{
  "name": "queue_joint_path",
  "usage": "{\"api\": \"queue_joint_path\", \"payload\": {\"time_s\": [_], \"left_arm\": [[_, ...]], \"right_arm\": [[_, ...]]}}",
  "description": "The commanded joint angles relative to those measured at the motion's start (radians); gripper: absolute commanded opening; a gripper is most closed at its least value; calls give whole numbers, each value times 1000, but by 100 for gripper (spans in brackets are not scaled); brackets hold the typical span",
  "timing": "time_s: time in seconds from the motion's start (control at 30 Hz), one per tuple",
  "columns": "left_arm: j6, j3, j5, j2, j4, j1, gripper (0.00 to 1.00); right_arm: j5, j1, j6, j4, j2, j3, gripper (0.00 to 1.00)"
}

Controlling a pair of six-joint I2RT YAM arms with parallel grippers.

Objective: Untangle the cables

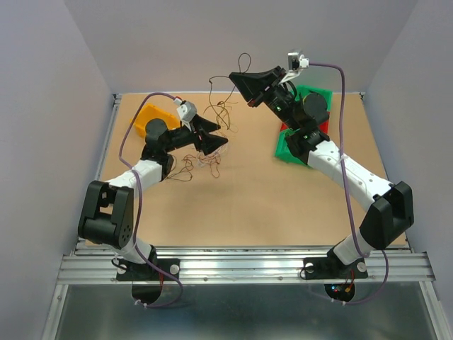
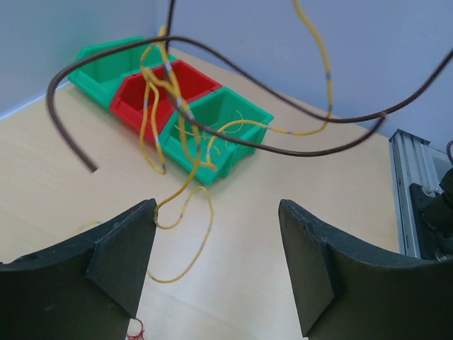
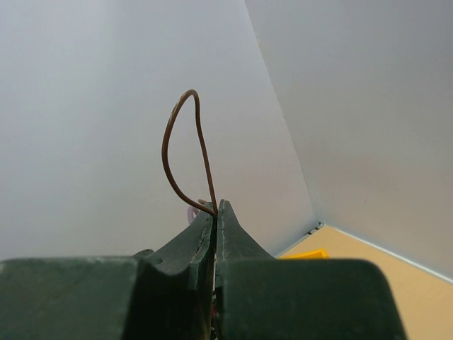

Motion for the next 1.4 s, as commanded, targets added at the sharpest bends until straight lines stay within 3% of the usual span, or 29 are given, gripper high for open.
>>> {"api": "queue_joint_path", "payload": {"time_s": [0.0,0.17,0.27,0.3,0.4,0.73,0.9,1.03,1.2,1.37], "left_arm": [[-22,-6,18,-75,113,-15,80],[-69,15,28,-49,137,-15,73],[-65,17,15,-46,124,-15,48],[-42,29,-10,-46,81,-15,32],[-25,35,-54,-47,39,-8,0],[81,83,-165,31,-154,19,0],[132,184,-298,137,-361,76,0],[81,209,-320,180,-390,198,0],[66,193,-347,158,-390,243,0],[83,172,-386,117,-392,243,0]], "right_arm": [[4,14,13,72,-23,12,1],[7,35,8,88,-15,6,1],[13,47,7,103,-20,-10,0],[12,49,5,108,-23,-21,1],[21,55,-3,112,-34,-33,1],[182,57,-118,65,-136,-92,0],[543,57,-277,-50,-253,-102,0],[826,54,-343,-61,-360,-184,1],[935,49,-394,-61,-442,-270,0],[995,40,-438,-70,-407,-296,1]]}}
